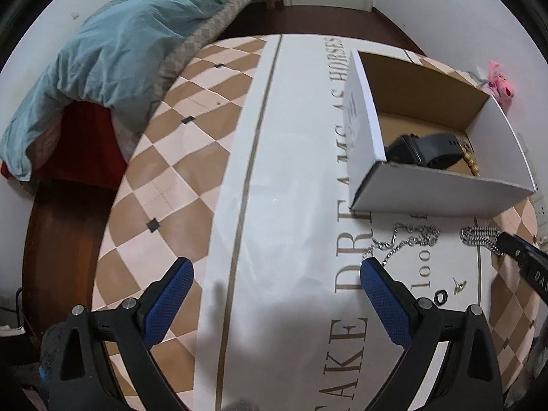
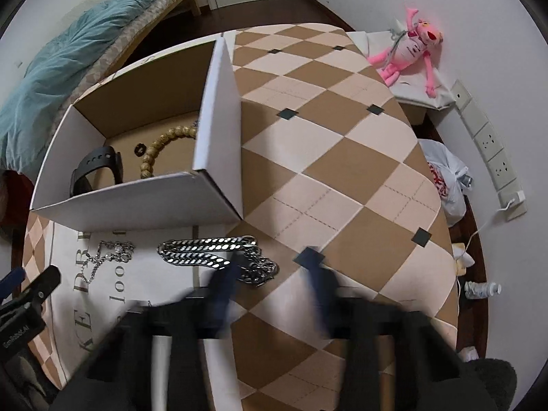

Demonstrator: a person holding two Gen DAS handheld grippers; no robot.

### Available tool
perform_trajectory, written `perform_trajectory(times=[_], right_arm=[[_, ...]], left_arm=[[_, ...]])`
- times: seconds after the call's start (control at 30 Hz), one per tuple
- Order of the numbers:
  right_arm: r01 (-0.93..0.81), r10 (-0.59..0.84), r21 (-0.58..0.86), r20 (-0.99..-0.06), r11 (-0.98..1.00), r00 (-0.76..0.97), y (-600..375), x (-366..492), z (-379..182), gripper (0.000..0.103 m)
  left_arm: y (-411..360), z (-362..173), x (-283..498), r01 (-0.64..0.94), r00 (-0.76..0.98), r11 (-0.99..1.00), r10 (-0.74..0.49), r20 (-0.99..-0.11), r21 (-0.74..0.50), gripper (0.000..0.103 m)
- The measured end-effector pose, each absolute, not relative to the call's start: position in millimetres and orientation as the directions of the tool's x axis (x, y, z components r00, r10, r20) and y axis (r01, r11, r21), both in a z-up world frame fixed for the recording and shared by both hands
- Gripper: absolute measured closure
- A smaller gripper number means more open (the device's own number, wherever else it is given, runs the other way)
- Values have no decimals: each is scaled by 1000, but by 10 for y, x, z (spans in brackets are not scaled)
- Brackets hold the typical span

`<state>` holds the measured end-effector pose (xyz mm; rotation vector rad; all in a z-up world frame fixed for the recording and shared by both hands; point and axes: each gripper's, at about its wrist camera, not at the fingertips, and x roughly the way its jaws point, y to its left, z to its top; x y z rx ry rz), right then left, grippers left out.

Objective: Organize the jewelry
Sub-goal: 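Grasp a silver chain with the left gripper while the right grasps the thick chain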

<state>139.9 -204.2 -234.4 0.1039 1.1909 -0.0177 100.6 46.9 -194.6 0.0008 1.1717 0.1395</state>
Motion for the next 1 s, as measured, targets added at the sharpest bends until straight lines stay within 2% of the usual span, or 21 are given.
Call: perform_trajectory(times=[0.27, 0.53, 0.67, 0.7, 0.77, 0.83, 0.87, 0.9, 0.97, 1.0], right_arm=[[112, 78, 129, -923, 985, 376, -2253, 1267, -2274, 99], [195, 55, 139, -921, 971, 385, -2568, 1202, -2237, 99], [207, 56, 142, -925, 968, 376, -2608, 1207, -2266, 99], [208, 58, 144, -926, 967, 374, -2610, 1207, -2270, 99], [209, 58, 145, -926, 967, 373, -2607, 1204, -2271, 99], [208, 61, 147, -926, 967, 372, -2601, 1200, -2272, 99], [207, 63, 149, -926, 967, 372, -2599, 1196, -2274, 99], [206, 65, 151, -926, 967, 372, -2596, 1191, -2271, 99], [203, 74, 159, -925, 966, 373, -2576, 1186, -2262, 99], [201, 79, 164, -924, 966, 375, -2562, 1183, -2252, 99]], left_arm=[[149, -2003, 1090, 48, 375, 999, -8, -927, 11, 4], [-274, -2067, 1268, 181, 357, 983, -30, -934, 38, 4], [-411, -2145, 1350, 238, 322, 971, -85, -943, -6, 5], [-421, -2176, 1366, 244, 303, 970, -97, -948, -21, 12], [-479, -2163, 1353, 266, 317, 964, -97, -943, -9, 16], [-510, -2139, 1343, 278, 323, 961, -102, -941, -9, 25], [-519, -2103, 1330, 284, 335, 959, -108, -936, -9, 44], [-527, -2065, 1322, 289, 341, 957, -112, -933, -9, 69], [-535, -2032, 1318, 296, 328, 955, -129, -936, -28, 99], [-515, -2031, 1315, 292, 318, 955, -145, -937, -49, 99]])
